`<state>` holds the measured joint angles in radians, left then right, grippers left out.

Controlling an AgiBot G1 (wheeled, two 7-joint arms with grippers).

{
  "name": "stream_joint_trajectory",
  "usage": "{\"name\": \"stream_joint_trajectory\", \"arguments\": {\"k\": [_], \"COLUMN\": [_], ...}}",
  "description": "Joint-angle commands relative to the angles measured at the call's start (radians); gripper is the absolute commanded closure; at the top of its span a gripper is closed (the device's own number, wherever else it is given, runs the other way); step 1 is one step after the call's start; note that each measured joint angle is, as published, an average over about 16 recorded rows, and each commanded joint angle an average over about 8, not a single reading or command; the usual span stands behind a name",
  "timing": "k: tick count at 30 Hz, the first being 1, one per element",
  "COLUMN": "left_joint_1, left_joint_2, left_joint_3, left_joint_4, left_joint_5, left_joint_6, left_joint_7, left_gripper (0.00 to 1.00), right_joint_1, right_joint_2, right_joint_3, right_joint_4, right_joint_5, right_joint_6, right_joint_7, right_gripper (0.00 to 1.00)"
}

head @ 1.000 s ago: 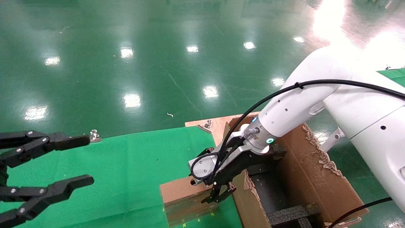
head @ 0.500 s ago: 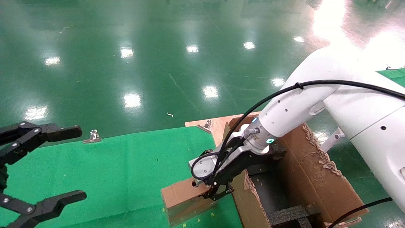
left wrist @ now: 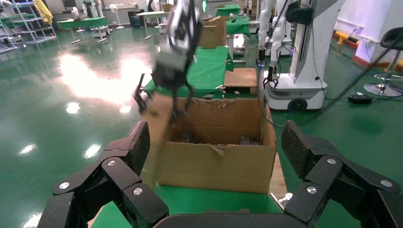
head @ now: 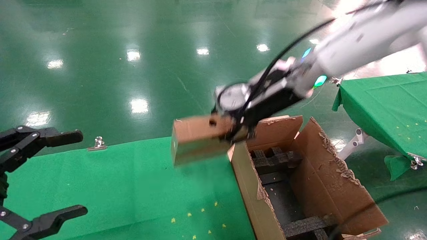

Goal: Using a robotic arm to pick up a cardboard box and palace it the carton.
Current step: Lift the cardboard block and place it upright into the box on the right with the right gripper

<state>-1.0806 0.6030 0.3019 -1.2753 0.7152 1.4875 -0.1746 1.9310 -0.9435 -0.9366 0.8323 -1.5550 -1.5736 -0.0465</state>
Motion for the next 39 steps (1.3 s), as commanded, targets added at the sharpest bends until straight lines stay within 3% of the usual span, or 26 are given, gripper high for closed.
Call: {"name": "stream_joint_trajectory", "arguments": {"k": [1,13,22,32,39], "left_joint_1": [0.000,0.000,0.000,0.000,0.000], "left_joint_2": [0.000,0.000,0.000,-0.001,-0.001], "left_joint_3": [0.000,0.001,0.001,0.001,0.002], "left_joint_4": [0.000,0.000,0.000,0.000,0.000], "left_joint_5": [0.000,0.000,-0.001,-0.001,-0.001], "left_joint_6": [0.000,0.000,0.000,-0.001,-0.001], "left_joint_7": [0.000,0.000,0.000,0.001,0.001], "left_gripper": [0.00,0.00,0.00,0.00,0.00], "right_joint_1": [0.050,0.198,0.253,0.252,0.214], "right_joint_2": [0.008,0.072,0.226,0.414,0.461], "right_joint_3": [0.003,-0.078,-0.183,-0.312,-0.365], "right_joint_4": [-0.018,-0.074,-0.045,0.061,0.107], "right_joint_5": [0.003,0.030,0.016,0.010,0.011], "right_joint_6": [-0.005,-0.011,-0.016,-0.007,0.007], "right_joint_7": [-0.009,-0.022,0.026,0.117,0.150], "right_gripper": [1.00,1.00,1.00,1.00,1.00]}}
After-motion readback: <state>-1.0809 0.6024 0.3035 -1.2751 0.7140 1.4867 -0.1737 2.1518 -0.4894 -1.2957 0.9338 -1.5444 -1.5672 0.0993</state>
